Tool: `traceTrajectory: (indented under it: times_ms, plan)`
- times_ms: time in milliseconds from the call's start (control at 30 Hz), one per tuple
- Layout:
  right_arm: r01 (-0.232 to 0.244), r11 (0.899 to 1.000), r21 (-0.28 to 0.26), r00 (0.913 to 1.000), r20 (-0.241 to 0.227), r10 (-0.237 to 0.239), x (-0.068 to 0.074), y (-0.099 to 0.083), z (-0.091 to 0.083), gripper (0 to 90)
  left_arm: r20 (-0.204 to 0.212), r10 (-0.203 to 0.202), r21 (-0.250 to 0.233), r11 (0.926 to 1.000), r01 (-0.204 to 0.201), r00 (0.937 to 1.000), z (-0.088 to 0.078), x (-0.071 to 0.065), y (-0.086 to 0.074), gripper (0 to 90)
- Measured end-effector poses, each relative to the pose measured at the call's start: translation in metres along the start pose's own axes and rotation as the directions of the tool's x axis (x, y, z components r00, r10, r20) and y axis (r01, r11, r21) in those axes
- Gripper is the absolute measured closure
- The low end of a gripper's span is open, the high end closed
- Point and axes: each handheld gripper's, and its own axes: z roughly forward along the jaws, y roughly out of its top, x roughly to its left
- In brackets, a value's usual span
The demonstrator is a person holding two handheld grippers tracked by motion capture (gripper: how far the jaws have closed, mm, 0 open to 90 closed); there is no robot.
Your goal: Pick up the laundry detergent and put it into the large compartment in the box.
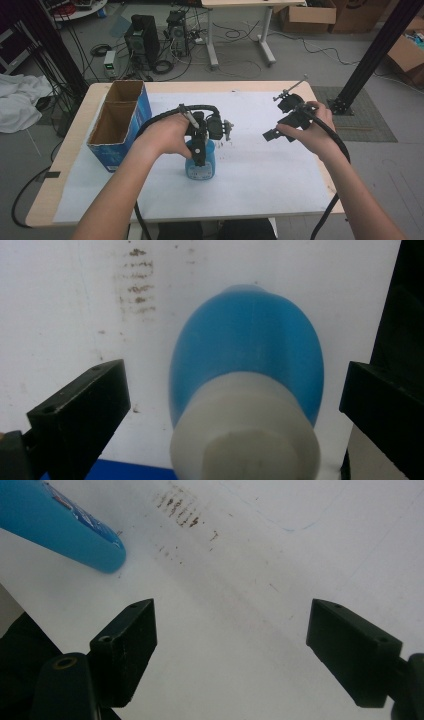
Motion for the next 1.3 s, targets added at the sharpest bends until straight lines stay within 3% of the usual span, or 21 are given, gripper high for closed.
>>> traceTrajectory:
  times_ms: [333, 1300]
  plan:
    - [0.003, 1.000, -0.002, 1.0000, 0.000, -0.003, 0.0009, -0.0007, -0.0003, 20.5, 0.006, -0.012, -0.010, 0.9999, 0.012, 0.9999, 0.0076, 0.0004, -0.0005, 2.1]
    - [0.001, 1.000, -0.003, 1.0000, -0.003, -0.001, -0.0005, -0.0025, 0.0014, 20.5, 0.009, -0.003, -0.019, 0.9998, 0.003, 1.0000, 0.0077, 0.0010, -0.0003, 15.6]
